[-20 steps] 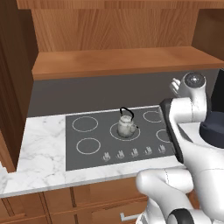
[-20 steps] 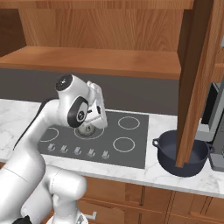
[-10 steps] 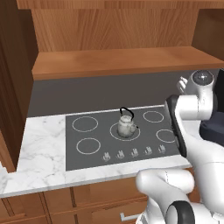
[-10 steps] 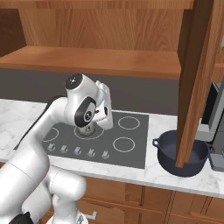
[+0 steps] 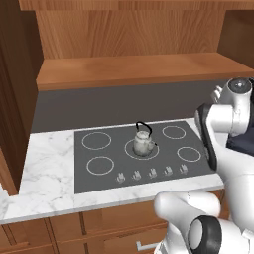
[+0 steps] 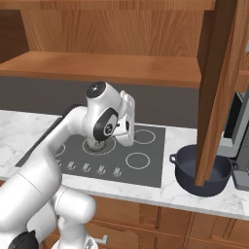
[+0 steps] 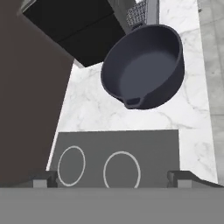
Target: Pick the kettle from the cabinet and place it on a stove burner. Then pick the pot from the counter and place it on another stove burner. Finally, turn both burners on.
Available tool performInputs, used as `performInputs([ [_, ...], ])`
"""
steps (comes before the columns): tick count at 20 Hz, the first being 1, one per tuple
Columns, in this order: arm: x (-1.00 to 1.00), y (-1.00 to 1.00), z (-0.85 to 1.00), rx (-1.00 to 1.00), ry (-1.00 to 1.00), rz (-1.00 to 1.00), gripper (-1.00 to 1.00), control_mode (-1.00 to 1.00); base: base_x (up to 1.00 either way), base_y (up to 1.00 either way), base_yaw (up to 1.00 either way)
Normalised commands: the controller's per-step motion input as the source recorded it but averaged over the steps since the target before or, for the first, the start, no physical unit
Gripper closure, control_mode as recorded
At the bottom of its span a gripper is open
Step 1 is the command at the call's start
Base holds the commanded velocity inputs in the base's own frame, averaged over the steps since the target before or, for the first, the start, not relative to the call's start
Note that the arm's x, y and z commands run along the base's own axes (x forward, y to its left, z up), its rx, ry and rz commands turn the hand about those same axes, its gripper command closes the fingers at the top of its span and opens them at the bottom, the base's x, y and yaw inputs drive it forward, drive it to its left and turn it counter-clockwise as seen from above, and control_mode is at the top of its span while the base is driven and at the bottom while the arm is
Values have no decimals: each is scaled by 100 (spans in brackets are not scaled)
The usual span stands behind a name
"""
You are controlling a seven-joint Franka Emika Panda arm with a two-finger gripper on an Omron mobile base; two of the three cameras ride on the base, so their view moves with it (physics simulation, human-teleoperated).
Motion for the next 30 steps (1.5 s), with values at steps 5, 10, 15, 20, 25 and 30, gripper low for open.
performInputs([
  [5, 0, -37, -11, 7, 0, -16, -100, -100, 0, 0, 0],
  [10, -2, -44, -12, 5, 3, -10, -100, -100, 0, 0, 0],
  [15, 0, -31, -9, 2, 3, -4, -100, -100, 0, 0, 0],
  [20, 0, -14, -11, 0, 1, -2, -100, -100, 0, 0, 0],
  [25, 0, -16, -24, 3, 0, -11, -100, -100, 0, 0, 0],
  [30, 0, -15, -24, 7, 0, -20, -100, -100, 0, 0, 0],
])
